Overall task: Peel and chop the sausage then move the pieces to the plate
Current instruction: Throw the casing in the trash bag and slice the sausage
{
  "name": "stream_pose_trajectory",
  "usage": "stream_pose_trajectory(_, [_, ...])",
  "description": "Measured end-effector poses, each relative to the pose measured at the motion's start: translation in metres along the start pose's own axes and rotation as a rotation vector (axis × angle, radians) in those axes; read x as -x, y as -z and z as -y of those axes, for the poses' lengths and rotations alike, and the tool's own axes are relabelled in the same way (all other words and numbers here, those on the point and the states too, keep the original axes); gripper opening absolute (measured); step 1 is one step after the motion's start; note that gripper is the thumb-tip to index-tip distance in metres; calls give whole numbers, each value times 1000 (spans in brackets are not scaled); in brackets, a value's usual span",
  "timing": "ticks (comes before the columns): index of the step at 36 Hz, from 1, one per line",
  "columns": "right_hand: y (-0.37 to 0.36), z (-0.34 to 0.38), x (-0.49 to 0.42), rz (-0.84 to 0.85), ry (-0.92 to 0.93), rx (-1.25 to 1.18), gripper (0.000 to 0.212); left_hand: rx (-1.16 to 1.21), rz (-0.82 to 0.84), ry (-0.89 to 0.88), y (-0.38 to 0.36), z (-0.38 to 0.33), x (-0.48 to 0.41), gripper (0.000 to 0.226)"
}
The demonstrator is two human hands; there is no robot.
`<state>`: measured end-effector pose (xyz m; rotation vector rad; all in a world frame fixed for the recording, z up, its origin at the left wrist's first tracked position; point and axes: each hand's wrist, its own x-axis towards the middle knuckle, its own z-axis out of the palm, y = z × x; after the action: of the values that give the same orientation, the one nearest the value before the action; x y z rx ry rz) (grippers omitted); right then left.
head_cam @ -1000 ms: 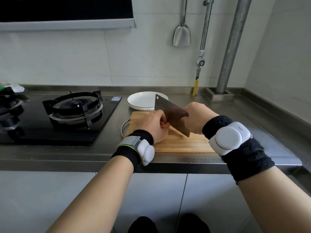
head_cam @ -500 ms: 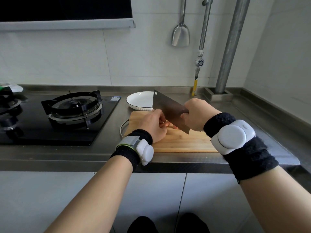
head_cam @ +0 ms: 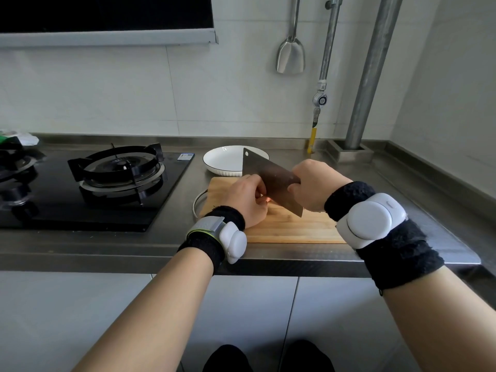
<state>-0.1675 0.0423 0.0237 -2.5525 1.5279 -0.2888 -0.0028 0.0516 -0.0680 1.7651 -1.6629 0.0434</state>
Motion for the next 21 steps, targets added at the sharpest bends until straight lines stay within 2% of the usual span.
stream_pose_trajectory(21, [-3,9,-6,77,-39,32,23,-20,11,-7,1,0,0,10])
